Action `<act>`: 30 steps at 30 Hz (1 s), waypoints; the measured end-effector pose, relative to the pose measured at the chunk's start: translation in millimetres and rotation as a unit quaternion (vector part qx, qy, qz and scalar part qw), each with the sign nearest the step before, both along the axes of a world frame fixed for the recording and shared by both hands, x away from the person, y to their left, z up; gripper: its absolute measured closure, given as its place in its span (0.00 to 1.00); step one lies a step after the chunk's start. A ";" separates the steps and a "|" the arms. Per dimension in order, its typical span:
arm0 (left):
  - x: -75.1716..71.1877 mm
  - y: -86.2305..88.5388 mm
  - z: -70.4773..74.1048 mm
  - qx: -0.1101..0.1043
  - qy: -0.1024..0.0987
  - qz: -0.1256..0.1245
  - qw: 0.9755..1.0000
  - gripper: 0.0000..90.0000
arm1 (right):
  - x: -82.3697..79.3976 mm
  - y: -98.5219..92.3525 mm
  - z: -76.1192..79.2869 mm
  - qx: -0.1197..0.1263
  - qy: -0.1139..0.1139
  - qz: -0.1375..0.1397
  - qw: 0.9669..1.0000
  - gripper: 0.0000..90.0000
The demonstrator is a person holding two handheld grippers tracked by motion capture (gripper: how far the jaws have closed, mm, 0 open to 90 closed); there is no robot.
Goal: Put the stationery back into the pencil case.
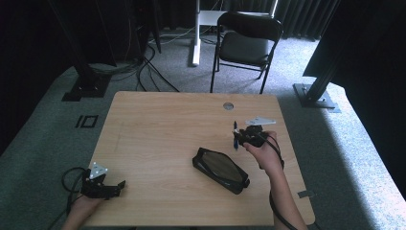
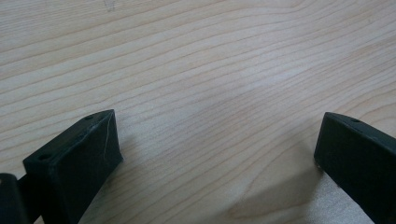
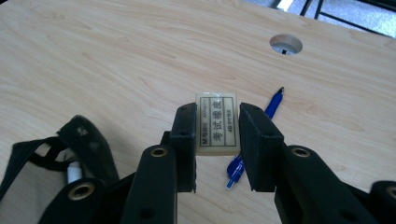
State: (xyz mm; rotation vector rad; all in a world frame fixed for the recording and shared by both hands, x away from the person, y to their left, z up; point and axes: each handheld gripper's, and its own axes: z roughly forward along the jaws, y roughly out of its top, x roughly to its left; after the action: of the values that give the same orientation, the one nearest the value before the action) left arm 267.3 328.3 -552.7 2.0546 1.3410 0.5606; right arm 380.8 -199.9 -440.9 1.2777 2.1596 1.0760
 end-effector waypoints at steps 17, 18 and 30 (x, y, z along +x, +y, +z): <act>0.1 0.1 0.0 0.000 0.000 0.000 1.000 0.01 | -30.5 5.8 15.5 0.014 -0.005 0.067 0.998 0.76; 0.1 0.1 0.0 0.000 0.000 0.000 1.000 0.01 | -30.5 5.8 15.5 0.014 -0.005 0.067 0.998 0.76; 0.0 -0.2 -0.1 -0.001 -0.001 0.001 1.000 0.01 | -49.3 21.3 11.5 0.013 0.001 0.114 0.993 0.76</act>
State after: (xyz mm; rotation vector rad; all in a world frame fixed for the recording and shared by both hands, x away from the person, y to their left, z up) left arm 267.3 328.1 -552.8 2.0511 1.3424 0.5610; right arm 331.5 -178.7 -429.3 1.0625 2.3429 1.1932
